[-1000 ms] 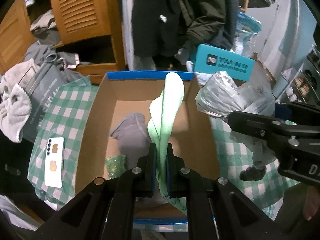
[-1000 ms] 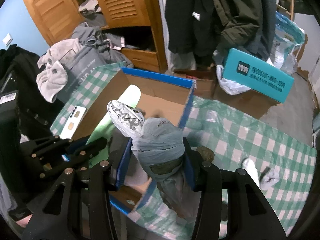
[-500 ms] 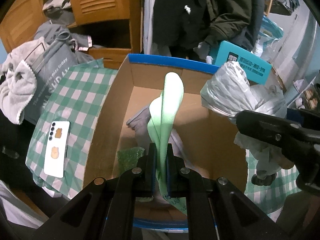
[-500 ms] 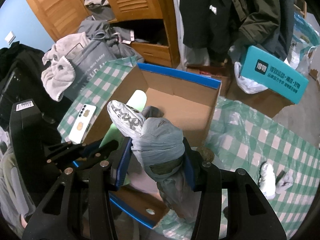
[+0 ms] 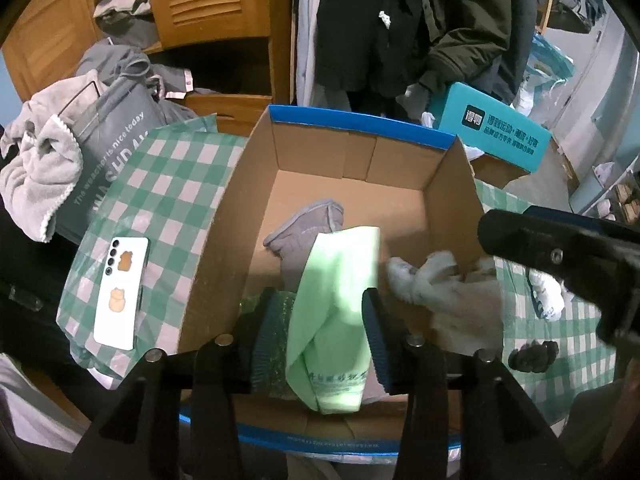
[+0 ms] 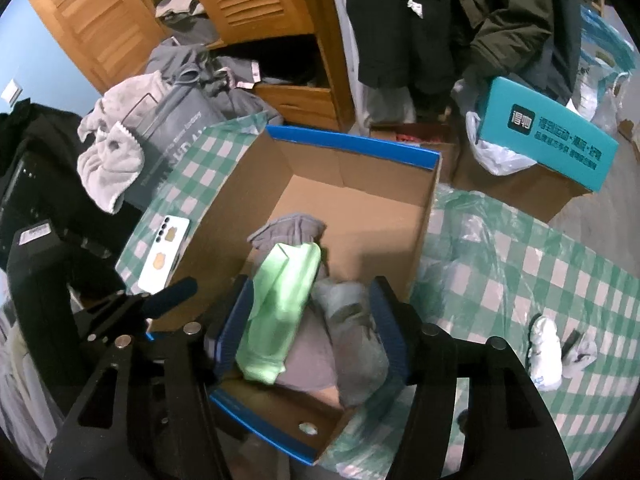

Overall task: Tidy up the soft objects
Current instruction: 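Lower the green strip and white bundle into the box and open both tools, then withdraw both tools from the box toward the black glove and grey beanie, then grasp the grey beanie with the right tool while the left tool grasps the black glove, then lift the beanie and glove and carry both toward the box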

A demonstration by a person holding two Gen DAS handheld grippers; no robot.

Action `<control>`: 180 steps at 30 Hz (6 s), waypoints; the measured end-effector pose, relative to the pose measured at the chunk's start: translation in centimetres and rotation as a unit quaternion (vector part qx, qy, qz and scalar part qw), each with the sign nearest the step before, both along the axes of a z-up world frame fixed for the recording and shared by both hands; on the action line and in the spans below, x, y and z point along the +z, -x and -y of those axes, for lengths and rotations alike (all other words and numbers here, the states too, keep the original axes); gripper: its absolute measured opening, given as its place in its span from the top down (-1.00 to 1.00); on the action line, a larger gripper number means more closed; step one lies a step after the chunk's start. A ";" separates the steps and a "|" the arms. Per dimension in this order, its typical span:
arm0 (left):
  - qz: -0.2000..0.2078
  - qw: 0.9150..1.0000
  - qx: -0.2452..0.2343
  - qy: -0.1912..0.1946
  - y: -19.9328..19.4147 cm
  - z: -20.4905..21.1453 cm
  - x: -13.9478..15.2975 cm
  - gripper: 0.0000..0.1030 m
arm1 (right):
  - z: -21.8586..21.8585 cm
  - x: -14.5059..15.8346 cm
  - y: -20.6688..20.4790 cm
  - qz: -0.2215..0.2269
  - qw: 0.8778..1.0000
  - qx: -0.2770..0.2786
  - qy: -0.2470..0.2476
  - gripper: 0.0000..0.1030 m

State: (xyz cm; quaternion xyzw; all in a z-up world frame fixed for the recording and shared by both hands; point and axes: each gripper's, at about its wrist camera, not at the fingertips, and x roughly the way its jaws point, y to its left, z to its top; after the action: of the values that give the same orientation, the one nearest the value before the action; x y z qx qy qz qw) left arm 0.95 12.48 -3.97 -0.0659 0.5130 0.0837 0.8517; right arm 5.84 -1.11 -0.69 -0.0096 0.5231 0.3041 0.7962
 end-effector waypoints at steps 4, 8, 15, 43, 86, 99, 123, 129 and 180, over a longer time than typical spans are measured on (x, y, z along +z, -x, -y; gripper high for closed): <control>0.000 1.000 -0.007 -0.004 0.1 0.5 0.1 -0.11 | 0.9 -0.1 -0.3 -0.002 1.000 -0.013 0.004 -0.25; 0.001 1.000 -0.022 -0.016 0.0 1.7 0.3 -0.11 | 1.8 -0.2 -0.3 0.006 1.000 -0.024 0.018 -0.35; 0.003 0.998 -0.051 -0.031 -0.1 4.1 0.6 -0.17 | 3.8 -0.6 -0.3 0.010 0.999 -0.033 0.031 -0.42; -0.001 0.988 -0.138 -0.072 -0.9 14.0 0.5 -0.37 | 15.8 -3.4 0.0 -0.010 0.992 -0.113 0.054 -0.47; -0.099 0.969 -0.220 -0.060 -7.9 24.8 -7.8 -0.37 | 31.2 -13.3 -6.1 -0.101 0.956 -0.264 0.078 -0.49; -0.126 0.965 -0.226 -0.047 -8.9 25.3 -10.0 -0.37 | 30.8 -16.9 -7.6 -0.129 0.952 -0.256 0.107 -0.49; -0.130 0.956 -0.264 -0.022 -6.7 26.8 -9.0 -0.47 | 31.0 -15.5 -5.1 -0.116 0.957 -0.243 0.107 0.27; -0.129 0.945 -0.300 -0.020 -5.0 28.4 -8.8 -0.51 | 31.2 -14.0 -2.8 -0.114 0.959 -0.239 0.100 0.27; -0.115 0.941 -0.316 -0.041 -2.3 30.6 -10.1 -0.07 | 31.5 -11.0 1.1 -0.088 0.970 -0.215 0.066 0.26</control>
State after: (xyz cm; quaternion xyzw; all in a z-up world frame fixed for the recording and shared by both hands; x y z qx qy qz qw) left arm 3.28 -18.12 -14.06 0.1442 0.5981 -0.1618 0.7716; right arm 4.78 -32.63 -11.69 0.0776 0.5998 0.0904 0.7913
